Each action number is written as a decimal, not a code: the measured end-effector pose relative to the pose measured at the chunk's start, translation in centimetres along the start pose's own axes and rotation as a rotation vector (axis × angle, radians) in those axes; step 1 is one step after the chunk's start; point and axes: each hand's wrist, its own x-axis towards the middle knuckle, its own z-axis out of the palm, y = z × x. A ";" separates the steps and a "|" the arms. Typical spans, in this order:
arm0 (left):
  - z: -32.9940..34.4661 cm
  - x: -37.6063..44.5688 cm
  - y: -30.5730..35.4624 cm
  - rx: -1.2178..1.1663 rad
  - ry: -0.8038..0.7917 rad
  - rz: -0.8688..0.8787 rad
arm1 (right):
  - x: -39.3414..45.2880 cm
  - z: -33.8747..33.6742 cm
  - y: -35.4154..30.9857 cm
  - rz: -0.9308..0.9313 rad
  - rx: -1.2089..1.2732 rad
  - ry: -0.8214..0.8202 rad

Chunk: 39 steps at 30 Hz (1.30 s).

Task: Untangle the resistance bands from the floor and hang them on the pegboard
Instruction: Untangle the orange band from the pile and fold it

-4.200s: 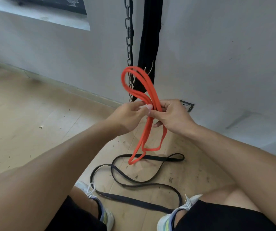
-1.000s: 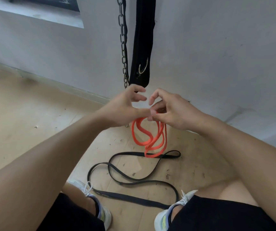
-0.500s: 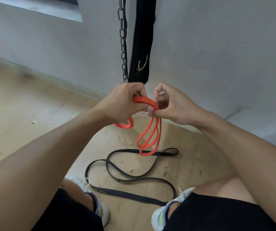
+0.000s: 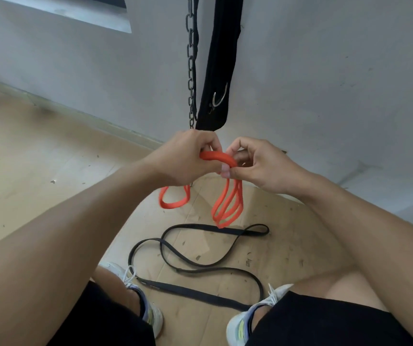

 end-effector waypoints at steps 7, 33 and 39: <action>-0.1 0.2 0.3 0.033 0.105 0.012 | -0.1 -0.6 -0.1 0.021 -0.061 0.164; -0.2 0.2 0.0 0.157 0.100 -0.039 | 0.5 -0.8 1.2 -0.025 -0.151 0.142; 0.0 0.4 0.1 0.172 0.113 -0.007 | 0.6 -0.4 1.3 -0.035 -0.129 0.141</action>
